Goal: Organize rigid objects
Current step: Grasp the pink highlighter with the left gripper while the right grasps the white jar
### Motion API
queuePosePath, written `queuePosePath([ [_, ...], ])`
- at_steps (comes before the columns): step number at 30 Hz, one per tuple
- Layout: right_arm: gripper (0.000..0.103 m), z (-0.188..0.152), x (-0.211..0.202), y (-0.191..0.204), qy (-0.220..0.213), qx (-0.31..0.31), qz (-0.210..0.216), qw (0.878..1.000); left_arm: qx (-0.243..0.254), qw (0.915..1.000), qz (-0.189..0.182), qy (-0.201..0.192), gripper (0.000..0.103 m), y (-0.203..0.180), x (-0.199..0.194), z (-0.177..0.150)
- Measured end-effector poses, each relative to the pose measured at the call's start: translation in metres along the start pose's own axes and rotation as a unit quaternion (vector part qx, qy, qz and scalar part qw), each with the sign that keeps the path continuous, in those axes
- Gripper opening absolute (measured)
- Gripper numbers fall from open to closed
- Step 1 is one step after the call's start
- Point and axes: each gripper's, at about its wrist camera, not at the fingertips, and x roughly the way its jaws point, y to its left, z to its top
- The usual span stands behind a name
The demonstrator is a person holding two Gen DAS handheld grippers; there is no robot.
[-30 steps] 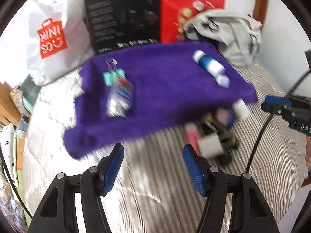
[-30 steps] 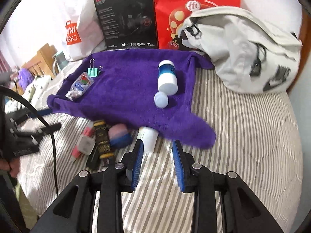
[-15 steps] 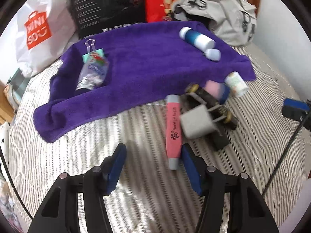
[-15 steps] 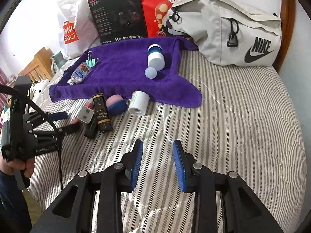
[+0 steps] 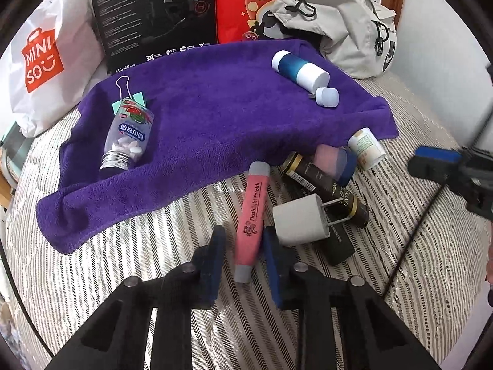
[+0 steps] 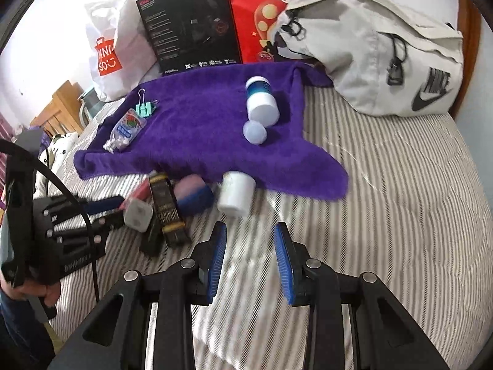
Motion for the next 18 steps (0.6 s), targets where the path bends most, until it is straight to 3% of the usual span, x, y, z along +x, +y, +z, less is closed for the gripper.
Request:
queuePosePath([
  [8, 0.033, 0.024, 0.035, 0.014, 0.017, 0.001, -0.006, 1.0, -0.012, 0.9999, -0.006, 0.001, 0.017, 0.019, -0.011, -0.013],
  [18, 0.031, 0.027, 0.06, 0.019, 0.022, -0.009, -0.044, 0.999, -0.013, 0.9998, -0.009, -0.009, 0.017, 0.024, -0.011, -0.015],
])
